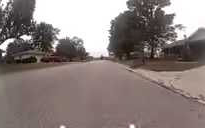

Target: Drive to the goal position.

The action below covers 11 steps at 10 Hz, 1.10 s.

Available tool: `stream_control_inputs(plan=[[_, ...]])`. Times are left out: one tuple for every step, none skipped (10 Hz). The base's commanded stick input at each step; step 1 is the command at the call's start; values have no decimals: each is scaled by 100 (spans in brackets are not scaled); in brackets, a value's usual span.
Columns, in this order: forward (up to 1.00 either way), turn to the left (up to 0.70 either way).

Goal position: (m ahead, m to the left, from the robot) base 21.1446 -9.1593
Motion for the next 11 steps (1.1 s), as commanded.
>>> stream_control_inputs(plan=[[50, 0], [50, 0], [50, 0], [50, 0], [50, 0], [50, 0], [50, 0], [50, 0], [50, 0], [50, 0], [50, 0]])
